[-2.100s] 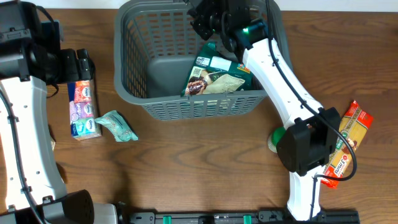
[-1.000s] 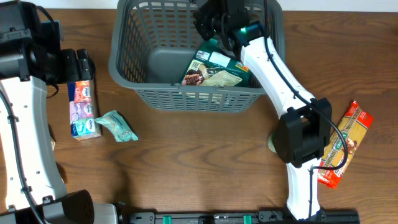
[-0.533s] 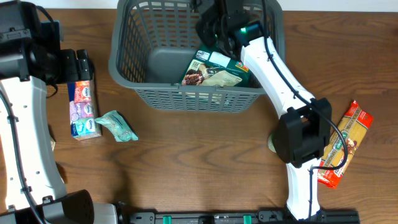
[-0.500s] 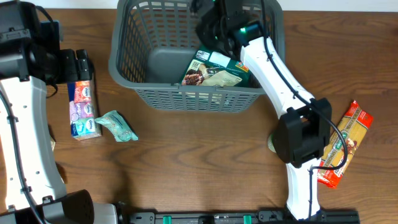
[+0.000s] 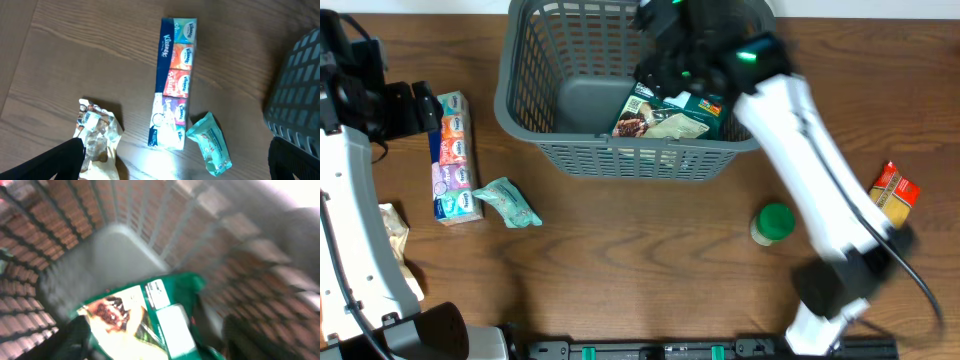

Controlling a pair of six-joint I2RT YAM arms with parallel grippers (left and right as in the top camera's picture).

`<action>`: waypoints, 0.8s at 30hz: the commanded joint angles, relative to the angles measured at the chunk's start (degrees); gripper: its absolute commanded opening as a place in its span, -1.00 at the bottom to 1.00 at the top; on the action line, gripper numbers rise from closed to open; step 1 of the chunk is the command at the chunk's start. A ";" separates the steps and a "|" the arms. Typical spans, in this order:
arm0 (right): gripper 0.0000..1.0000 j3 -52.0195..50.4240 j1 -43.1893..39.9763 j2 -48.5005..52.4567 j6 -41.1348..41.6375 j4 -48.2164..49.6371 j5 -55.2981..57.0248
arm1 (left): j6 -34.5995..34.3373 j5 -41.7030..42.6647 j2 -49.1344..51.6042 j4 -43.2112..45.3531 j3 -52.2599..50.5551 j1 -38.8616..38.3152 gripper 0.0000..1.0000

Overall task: Pack container
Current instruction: 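Withdraw the right gripper to the right side of the table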

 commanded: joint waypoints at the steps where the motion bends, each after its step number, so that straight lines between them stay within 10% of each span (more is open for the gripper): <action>1: 0.71 0.68 -2.95 -9.49 9.22 -3.10 7.08 | 0.11 -0.46 -0.76 0.11 -0.02 1.09 0.97; 4: 0.99 0.68 -7.78 -15.08 16.00 -7.85 10.03 | -0.85 -0.44 -0.76 0.20 -0.02 2.10 0.97; 14: 0.98 0.66 -37.48 -23.80 40.41 -32.41 10.73 | -2.21 3.93 -0.76 0.33 -0.02 3.56 0.97; 24: 0.98 -6.49 -53.75 -26.12 40.79 -42.66 15.04 | -2.23 6.91 -0.76 0.31 -0.02 3.56 0.97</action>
